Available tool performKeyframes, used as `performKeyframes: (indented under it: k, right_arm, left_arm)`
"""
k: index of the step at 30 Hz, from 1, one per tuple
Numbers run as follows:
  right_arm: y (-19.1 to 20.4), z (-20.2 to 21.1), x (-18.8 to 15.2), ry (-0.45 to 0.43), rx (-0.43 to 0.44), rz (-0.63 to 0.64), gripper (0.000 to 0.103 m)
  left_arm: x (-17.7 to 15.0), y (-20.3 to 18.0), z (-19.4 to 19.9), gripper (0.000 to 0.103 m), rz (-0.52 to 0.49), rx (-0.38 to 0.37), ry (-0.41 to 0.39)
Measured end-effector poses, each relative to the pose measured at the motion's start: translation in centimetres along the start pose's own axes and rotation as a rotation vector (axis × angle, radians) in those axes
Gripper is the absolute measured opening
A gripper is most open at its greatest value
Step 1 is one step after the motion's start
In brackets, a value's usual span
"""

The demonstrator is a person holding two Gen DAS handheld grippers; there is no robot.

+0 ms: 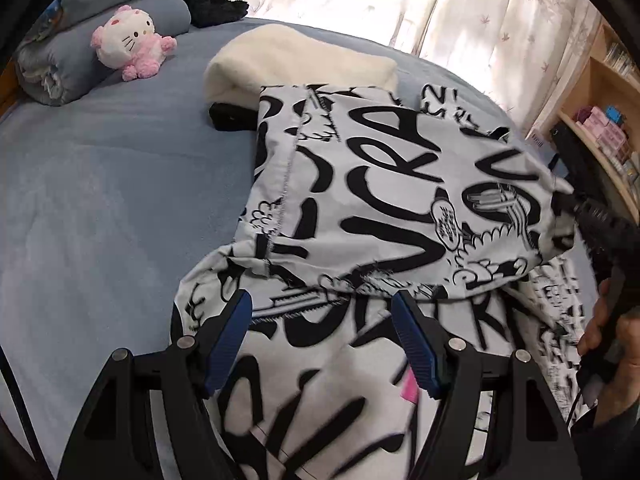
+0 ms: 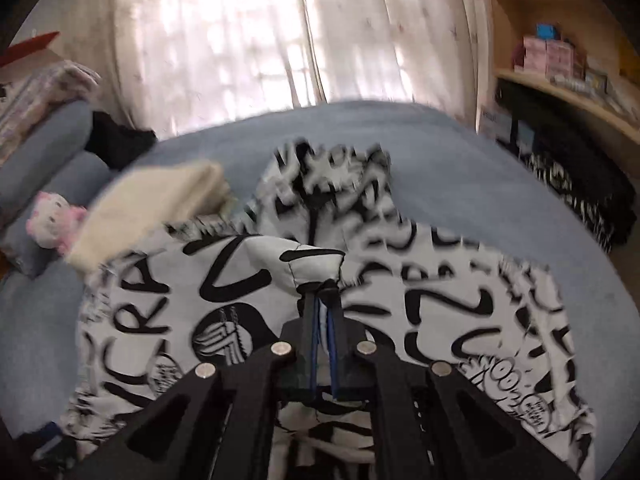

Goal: Fold large clothes

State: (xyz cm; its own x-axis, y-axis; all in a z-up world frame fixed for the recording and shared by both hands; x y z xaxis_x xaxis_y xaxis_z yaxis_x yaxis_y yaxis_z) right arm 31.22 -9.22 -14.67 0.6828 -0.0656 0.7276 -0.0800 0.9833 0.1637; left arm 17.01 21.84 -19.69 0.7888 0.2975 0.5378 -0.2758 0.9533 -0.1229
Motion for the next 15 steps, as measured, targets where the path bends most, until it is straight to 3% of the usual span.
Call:
performKeyframes:
  k: [3, 4, 6, 7, 8, 10, 15]
  right_arm:
    - [-2.9, -3.1, -2.7, 0.135, 0.014, -0.124, 0.009]
    - [-3.9, -3.6, -3.5, 0.166, 0.068, -0.203, 0.010]
    - [-5.0, -3.5, -3.9, 0.161, 0.145, -0.294, 0.016]
    - [-5.7, -3.3, -4.1, 0.160, 0.178, -0.334, 0.025]
    - [-6.0, -3.3, -4.3, 0.167, 0.191, -0.350, 0.035]
    - [-6.4, -3.2, -4.8, 0.183, 0.221, -0.370, 0.041]
    - [-5.9, -3.7, -5.2, 0.222, 0.298, -0.367, 0.041]
  left_arm:
    - [0.8, 0.8, -1.4, 0.071, -0.012, 0.041, 0.012]
    - [1.3, 1.2, -1.9, 0.071, -0.008, 0.032, 0.023]
    - [2.2, 2.1, -2.8, 0.071, -0.004, 0.006, 0.045]
    - [3.0, 2.4, -3.5, 0.071, -0.008, -0.030, 0.063]
    - [3.4, 2.7, -3.9, 0.071, -0.006, -0.044, 0.076]
    - [4.7, 3.3, -5.4, 0.071, 0.007, -0.104, 0.119]
    - [8.3, 4.7, -10.2, 0.071, 0.018, -0.141, 0.186]
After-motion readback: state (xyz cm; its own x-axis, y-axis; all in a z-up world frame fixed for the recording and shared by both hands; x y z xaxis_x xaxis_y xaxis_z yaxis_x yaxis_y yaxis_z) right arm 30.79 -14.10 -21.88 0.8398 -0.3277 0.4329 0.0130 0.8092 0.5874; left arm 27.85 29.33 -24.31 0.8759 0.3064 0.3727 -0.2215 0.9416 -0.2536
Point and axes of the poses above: each gripper's, at about its wrist camera, not at the fingertips, and z roughly against the way its jaws point, y to its left, x to its top, the point moved 9 cm from there along -z, roughly the way its jaws point, and after that the axes turned 9 degrees about x, right-handed, at the moved point
